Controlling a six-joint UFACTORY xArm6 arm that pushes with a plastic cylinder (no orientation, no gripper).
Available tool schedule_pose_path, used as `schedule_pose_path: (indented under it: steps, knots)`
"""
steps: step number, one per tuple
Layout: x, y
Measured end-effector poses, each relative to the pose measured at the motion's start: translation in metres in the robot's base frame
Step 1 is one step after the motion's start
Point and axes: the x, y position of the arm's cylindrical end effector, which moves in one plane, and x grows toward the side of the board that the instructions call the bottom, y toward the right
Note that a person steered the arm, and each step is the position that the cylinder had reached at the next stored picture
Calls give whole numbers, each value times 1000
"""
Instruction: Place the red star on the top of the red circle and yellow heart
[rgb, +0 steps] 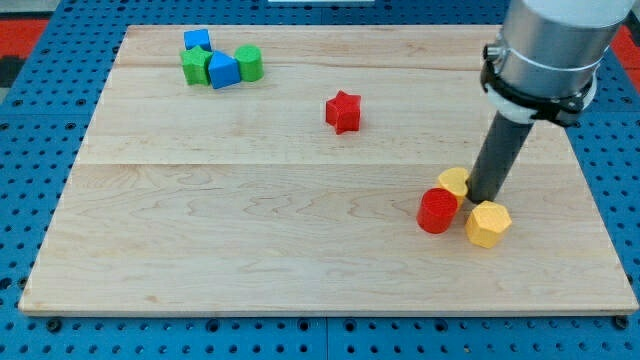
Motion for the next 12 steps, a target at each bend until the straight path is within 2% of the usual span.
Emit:
schedule_pose_path:
  steps: [1, 2, 3, 4, 5, 6, 7, 8, 9, 10, 11, 12]
  knots:
    - [-32, 17]
    - [-95, -17]
    - [-151, -111]
    - [-206, -160]
    - [-150, -198]
    - [-87, -129]
    - [-118, -180]
    - [-129, -171]
    - [-129, -104]
    - [-111, -76]
    - [-66, -43]
    - [-58, -47]
